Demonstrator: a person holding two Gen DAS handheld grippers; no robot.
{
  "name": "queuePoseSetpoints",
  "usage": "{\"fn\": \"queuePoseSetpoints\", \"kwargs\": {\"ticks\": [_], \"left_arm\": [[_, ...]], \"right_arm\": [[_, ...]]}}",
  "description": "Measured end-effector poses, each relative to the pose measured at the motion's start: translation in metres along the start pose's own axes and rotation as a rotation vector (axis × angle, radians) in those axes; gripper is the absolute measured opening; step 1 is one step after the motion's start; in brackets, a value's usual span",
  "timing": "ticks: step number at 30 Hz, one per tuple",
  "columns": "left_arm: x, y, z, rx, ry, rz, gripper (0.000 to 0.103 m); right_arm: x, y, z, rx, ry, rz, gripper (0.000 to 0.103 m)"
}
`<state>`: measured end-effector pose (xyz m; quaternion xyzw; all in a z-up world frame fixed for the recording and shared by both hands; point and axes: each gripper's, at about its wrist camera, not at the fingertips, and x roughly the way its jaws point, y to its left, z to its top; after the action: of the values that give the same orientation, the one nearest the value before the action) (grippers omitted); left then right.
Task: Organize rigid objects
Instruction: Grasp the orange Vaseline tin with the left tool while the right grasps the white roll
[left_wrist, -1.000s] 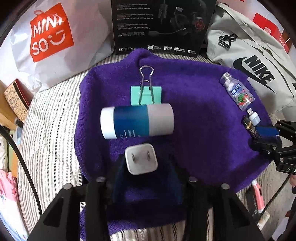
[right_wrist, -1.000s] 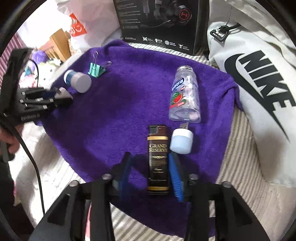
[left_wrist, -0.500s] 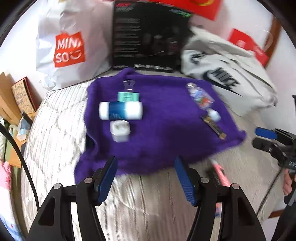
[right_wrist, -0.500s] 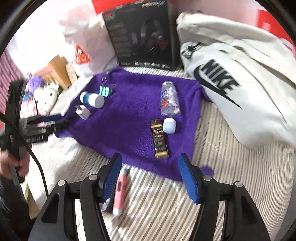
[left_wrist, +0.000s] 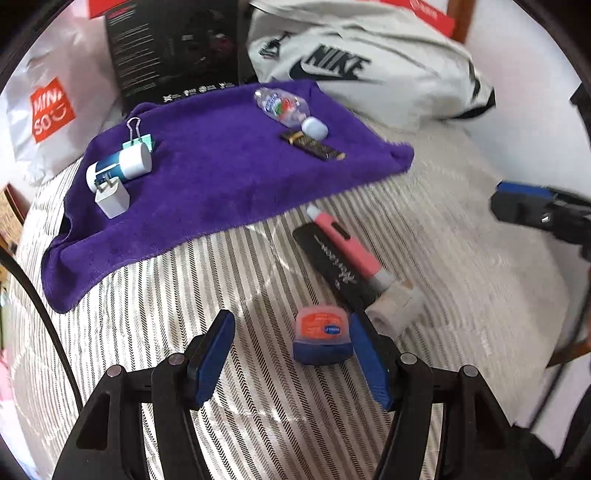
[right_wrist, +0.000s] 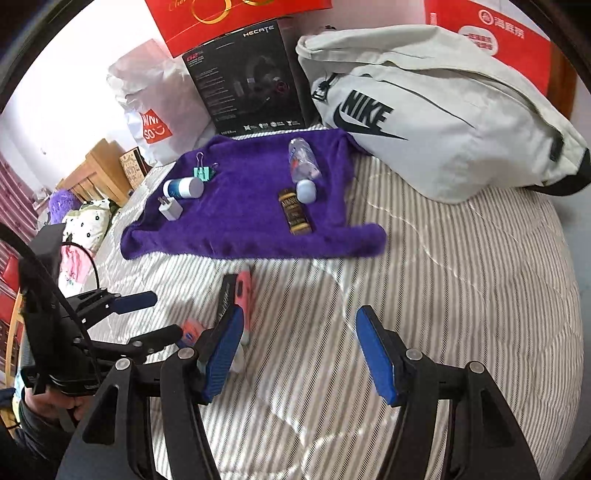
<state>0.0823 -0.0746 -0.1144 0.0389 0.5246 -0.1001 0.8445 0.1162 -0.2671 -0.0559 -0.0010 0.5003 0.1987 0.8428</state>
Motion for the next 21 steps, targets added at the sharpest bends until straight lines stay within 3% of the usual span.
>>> {"fn": "queuePoseSetpoints", "kwargs": {"ticks": [7,11,14,17,18,21], "left_arm": [[0.013,-0.007,-0.004,0.029,0.025,-0.016,0.063],[0.020,-0.020,-0.008,0.093,0.041,0.042,0.063],[0.020,-0.021,-0.007,0.083,0.028,0.027,0.062],[0.021,-0.017,-0.005,0.064,0.024,0.010,0.048],[0.019,-0.015,-0.005,0.058,0.013,-0.001,0.037],[0.017,-0.007,-0.005,0.030,0.011,-0.014,0.035]], "right_arm": [[0.003,-0.013,-0.023,0.039,0.023,-0.001,0.063],[0.011,-0.015,-0.032,0.045,0.045,0.006,0.063],[0.014,-0.014,-0.038,0.041,0.058,0.012,0.063],[0.017,-0.010,-0.041,0.036,0.067,0.019,0.063],[0.018,-0.008,-0.042,0.032,0.071,0.023,0.063],[0.023,0.005,-0.045,0.008,0.085,0.037,0.063]]}}
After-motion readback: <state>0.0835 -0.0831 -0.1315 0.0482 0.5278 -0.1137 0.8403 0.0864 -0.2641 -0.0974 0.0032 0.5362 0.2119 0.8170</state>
